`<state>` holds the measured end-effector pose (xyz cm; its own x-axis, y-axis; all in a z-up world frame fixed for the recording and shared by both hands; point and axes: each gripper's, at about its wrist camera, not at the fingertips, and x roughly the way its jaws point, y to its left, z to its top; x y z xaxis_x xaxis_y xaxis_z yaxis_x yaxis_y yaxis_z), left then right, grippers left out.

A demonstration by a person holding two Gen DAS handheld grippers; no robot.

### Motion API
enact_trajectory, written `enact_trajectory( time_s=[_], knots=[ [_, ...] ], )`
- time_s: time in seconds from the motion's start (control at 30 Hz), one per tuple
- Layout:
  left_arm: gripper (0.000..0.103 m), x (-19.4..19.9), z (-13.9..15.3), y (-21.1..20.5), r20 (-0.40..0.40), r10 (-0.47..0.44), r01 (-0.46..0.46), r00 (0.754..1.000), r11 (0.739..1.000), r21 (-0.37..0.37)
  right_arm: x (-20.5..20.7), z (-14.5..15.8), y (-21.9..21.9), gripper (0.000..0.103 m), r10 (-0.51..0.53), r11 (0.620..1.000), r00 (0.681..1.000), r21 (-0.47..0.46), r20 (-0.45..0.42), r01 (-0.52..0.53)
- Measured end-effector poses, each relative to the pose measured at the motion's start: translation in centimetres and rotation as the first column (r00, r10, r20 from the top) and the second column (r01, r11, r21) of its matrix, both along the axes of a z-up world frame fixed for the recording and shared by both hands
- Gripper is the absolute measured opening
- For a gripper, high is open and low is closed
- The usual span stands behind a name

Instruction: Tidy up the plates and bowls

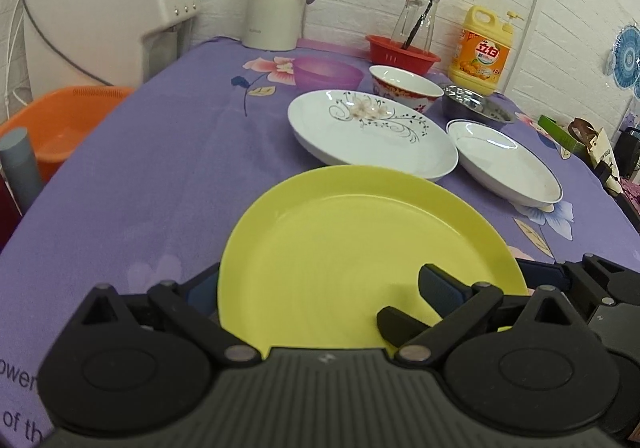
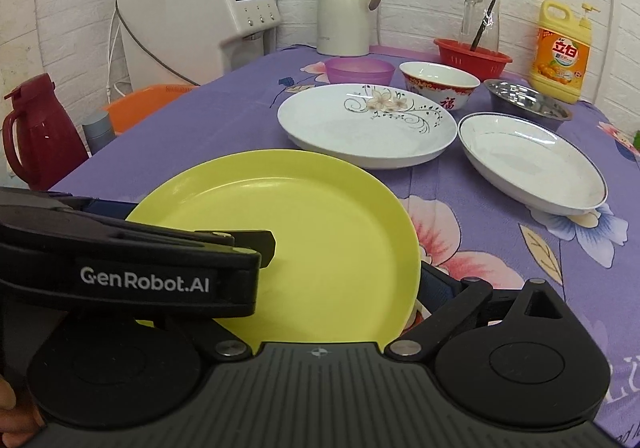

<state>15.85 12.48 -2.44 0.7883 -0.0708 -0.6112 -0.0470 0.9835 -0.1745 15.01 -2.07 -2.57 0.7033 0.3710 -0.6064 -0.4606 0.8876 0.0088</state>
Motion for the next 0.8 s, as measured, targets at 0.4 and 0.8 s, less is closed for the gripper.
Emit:
enact_trajectory(
  time_s=[0.4, 0.8],
  knots=[
    [0.099, 1.1, -0.1, 1.3, -0.014, -0.049, 0.048, 0.999, 0.997, -0.062, 1.0, -0.2, -2.0, 0.103, 0.018, 0.997, 0.997, 0.08, -0.081, -0.011],
    [0.1, 8.2, 10.0, 7.2, 0.161, -0.009, -0.004, 0.987, 0.997, 0.08, 8.4, 2.2, -6.1, 0.103, -0.017, 0.961, 0.986, 0.271, -0.164, 0.062]
  ],
)
